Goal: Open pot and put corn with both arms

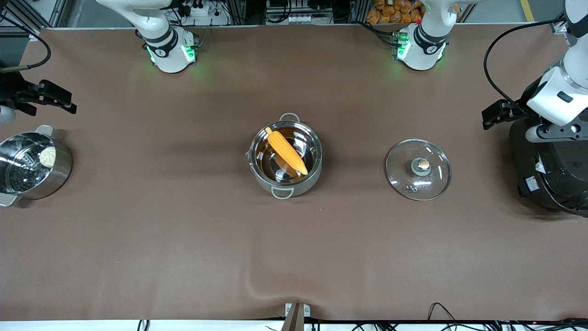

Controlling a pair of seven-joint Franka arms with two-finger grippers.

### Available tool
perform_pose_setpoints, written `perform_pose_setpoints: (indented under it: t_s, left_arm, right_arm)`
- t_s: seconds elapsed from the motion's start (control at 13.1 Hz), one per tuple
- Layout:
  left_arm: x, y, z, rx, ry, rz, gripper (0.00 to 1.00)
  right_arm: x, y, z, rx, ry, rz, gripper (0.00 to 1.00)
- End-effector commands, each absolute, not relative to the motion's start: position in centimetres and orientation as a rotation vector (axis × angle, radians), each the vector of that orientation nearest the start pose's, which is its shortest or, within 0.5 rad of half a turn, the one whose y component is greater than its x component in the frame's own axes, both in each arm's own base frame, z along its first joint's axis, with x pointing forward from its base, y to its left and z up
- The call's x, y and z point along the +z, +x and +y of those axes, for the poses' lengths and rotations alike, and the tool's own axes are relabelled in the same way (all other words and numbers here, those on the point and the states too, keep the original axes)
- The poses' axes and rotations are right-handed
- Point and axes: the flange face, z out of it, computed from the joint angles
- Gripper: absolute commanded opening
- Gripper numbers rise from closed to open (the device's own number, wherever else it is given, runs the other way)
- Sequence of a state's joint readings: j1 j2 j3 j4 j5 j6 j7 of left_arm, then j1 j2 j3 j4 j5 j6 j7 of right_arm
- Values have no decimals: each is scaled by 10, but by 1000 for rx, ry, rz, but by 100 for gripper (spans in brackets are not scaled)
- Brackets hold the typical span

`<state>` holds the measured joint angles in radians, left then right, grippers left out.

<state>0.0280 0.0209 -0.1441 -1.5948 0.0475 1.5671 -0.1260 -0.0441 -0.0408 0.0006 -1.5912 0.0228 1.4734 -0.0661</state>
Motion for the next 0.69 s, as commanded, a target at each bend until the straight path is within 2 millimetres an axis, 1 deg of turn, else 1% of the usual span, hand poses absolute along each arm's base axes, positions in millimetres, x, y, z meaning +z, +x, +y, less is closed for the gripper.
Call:
perform_pose_setpoints:
  t_s: [0.0, 0.23, 0.46, 0.61]
  left_arm:
    - [618, 552, -53, 33, -3108, -5, 100]
    - [624, 553, -53, 10, -3100, -1, 100]
    - [624, 553, -54, 11, -3105, 4, 100]
    - [620, 554, -54, 23, -3108, 7, 100]
  right_arm:
    - [632, 522, -32, 107, -3095, 1, 100]
    - [630, 524, -29, 112, -3095, -8, 100]
    - [629, 524, -28, 115, -3095, -13, 100]
    - [629, 525, -26, 112, -3096, -18, 100]
